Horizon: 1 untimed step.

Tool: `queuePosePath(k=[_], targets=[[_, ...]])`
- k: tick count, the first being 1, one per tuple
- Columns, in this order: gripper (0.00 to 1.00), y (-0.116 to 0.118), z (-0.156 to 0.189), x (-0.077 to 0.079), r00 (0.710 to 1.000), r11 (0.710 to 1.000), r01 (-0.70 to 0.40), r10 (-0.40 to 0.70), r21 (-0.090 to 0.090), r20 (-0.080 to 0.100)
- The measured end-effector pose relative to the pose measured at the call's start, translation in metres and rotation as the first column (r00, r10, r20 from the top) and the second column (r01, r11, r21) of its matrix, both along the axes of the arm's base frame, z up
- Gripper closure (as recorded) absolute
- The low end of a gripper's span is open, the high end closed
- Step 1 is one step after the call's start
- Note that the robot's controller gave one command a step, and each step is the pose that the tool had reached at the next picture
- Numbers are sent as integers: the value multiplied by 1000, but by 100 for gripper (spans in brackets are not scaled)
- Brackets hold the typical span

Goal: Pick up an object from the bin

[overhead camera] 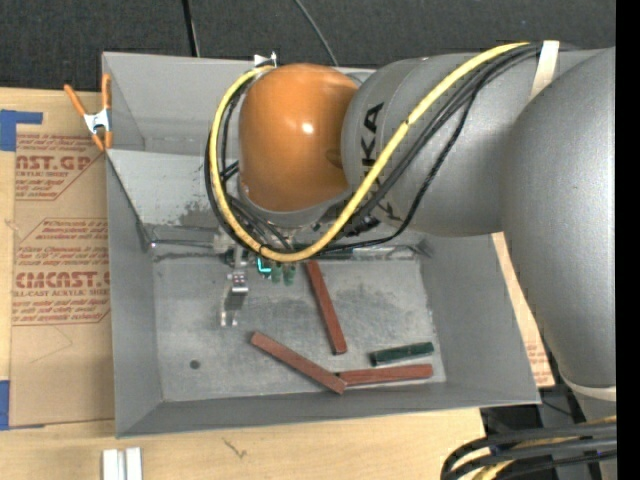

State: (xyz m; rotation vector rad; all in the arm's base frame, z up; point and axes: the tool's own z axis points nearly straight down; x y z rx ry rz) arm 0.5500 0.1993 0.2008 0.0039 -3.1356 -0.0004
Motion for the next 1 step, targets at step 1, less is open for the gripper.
queuePosePath(k=[1], targets=[[0,-1,4,2,1000,1000,2,-2,1,7]])
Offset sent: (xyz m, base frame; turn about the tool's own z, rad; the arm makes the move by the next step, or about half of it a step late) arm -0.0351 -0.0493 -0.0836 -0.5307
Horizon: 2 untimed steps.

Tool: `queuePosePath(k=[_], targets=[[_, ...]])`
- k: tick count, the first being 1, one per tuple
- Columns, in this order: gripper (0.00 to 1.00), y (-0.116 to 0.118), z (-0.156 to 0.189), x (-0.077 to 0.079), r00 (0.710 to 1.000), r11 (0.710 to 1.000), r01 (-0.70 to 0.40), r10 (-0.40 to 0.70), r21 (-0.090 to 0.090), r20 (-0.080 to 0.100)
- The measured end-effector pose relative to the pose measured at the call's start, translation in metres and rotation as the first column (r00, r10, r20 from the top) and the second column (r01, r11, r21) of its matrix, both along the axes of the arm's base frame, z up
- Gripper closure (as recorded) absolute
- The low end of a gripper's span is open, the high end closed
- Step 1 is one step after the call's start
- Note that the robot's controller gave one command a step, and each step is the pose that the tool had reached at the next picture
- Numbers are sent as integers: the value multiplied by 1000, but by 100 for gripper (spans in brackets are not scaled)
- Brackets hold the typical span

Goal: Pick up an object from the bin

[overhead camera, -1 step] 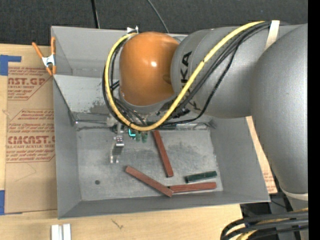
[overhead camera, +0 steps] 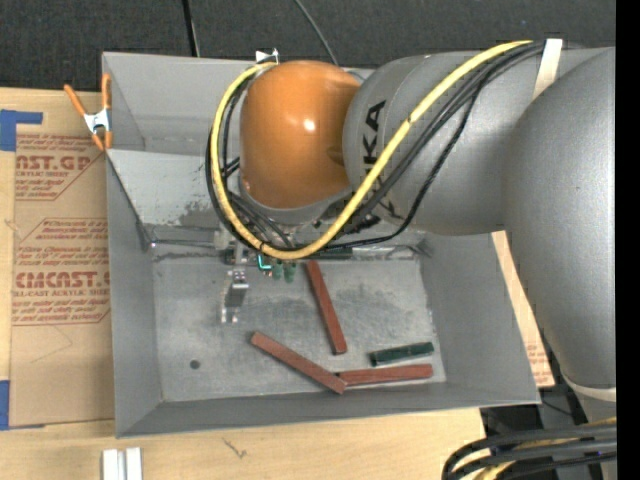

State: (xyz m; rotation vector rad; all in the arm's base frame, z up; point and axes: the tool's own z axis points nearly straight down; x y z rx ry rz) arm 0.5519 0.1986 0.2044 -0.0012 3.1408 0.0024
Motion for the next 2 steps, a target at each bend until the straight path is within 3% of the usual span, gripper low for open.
queuePosePath(k=[1,2], targets=[[0,-9,-18,-8,991,991,-133,133,1,9],[0,-39,-32,-17,933,933,-359,359,0,-10]])
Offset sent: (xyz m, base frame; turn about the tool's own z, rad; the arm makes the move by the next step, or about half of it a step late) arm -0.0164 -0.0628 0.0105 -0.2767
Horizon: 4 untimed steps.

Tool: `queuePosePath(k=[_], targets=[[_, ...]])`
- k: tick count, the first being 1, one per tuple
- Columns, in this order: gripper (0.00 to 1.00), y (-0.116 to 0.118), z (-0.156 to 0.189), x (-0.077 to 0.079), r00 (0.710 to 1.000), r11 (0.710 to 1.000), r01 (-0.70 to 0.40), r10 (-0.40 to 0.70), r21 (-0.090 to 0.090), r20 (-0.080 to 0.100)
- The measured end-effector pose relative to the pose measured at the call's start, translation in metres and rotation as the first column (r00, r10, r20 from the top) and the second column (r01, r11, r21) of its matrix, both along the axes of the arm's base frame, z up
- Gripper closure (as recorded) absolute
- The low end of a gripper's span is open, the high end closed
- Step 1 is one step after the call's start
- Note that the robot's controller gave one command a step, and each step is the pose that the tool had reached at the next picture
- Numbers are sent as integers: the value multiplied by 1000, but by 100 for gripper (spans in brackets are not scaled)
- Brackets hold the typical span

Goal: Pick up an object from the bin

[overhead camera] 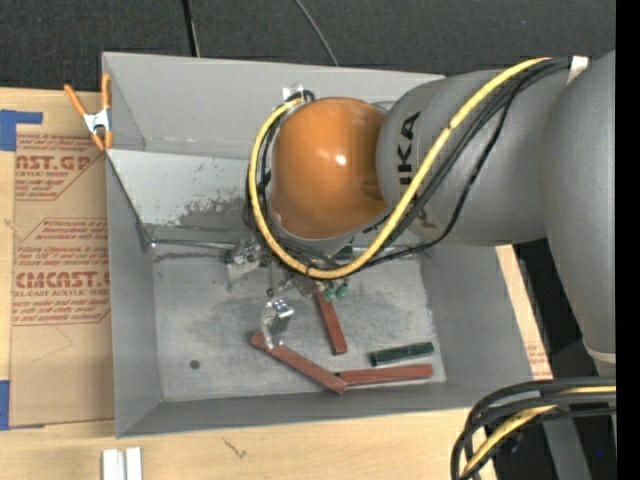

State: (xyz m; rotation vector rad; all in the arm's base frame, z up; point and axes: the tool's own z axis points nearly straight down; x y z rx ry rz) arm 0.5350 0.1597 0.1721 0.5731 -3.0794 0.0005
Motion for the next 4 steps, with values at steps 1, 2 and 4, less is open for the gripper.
queuePosePath(k=[1,2,4], targets=[[0,-1,-35,-13,981,981,191,-192,7,17],[0,-13,-70,-10,970,970,245,-245,1,5],[100,-75,-95,-25,995,995,-97,96,10,31]])
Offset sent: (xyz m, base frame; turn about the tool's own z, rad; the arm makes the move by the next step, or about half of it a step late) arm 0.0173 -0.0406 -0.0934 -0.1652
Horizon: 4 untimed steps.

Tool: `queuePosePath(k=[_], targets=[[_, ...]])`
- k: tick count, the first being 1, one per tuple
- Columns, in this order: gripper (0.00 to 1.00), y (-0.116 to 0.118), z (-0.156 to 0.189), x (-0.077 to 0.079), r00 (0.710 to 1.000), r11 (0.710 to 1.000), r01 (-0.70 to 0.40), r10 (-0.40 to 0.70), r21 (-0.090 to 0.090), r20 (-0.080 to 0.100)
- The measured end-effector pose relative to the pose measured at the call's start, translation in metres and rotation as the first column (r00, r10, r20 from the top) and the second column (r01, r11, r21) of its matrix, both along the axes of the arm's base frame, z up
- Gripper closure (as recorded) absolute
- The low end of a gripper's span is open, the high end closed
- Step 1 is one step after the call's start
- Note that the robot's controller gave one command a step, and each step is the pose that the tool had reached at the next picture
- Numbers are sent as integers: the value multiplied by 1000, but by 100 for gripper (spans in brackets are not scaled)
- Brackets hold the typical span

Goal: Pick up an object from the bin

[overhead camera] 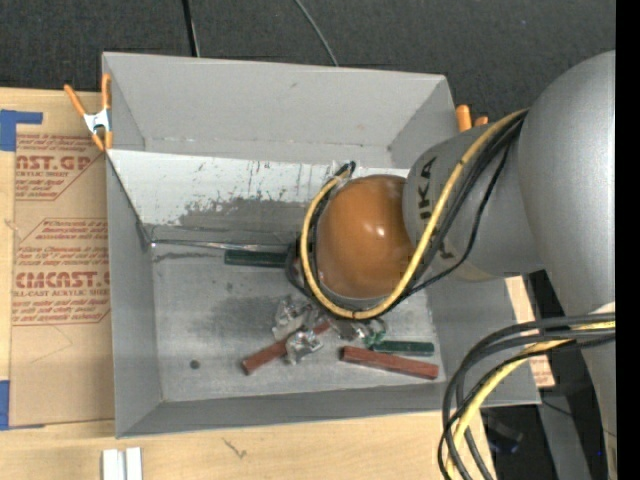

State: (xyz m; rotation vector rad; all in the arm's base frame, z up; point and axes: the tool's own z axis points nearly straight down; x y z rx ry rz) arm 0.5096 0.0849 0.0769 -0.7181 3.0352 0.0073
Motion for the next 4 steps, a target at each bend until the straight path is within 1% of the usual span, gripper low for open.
queuePosePath(k=[1,2,3,4], targets=[[100,0,0,0,1000,1000,0,0,0,0],[100,-10,116,21,999,999,-36,36,-8,-19],[100,-10,116,21,999,999,-36,36,-7,-19],[100,-12,159,33,999,1000,-29,29,-8,-19]])
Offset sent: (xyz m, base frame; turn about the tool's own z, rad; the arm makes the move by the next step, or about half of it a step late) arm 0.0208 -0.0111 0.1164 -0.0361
